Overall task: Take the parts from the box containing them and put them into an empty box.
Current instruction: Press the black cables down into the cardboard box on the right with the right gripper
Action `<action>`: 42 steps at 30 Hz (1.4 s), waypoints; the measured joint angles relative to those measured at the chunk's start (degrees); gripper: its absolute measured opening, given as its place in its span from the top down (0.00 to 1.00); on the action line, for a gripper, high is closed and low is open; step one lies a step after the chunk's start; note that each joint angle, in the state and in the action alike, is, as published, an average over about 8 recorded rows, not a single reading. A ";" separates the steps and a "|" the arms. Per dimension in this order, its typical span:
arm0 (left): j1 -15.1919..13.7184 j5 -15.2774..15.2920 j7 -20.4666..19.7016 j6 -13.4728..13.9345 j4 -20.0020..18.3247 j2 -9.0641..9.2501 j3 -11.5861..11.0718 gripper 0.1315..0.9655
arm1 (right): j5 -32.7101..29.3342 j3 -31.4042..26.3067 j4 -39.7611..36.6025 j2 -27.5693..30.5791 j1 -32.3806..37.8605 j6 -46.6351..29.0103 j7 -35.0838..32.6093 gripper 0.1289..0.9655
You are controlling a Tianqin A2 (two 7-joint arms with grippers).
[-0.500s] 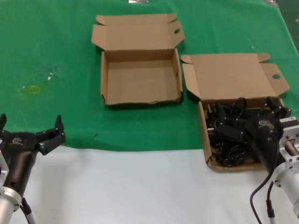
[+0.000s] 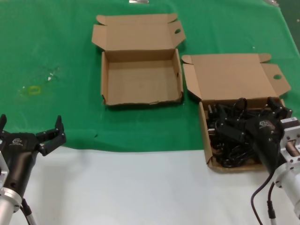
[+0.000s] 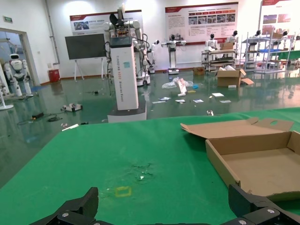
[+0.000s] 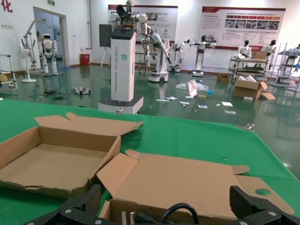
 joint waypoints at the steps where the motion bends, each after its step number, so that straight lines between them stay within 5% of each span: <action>1: 0.00 0.00 0.00 0.00 0.00 0.00 0.00 0.00 | 0.00 0.00 0.00 0.00 0.00 0.00 0.00 0.00; 33: 0.00 0.00 0.00 0.00 0.00 0.00 0.00 0.01 | 0.00 0.00 0.00 0.00 0.00 0.00 0.00 0.00; 42: 0.00 0.00 0.00 0.00 0.00 0.00 0.00 0.11 | 0.44 -0.79 -0.11 0.51 0.12 0.63 -0.08 0.00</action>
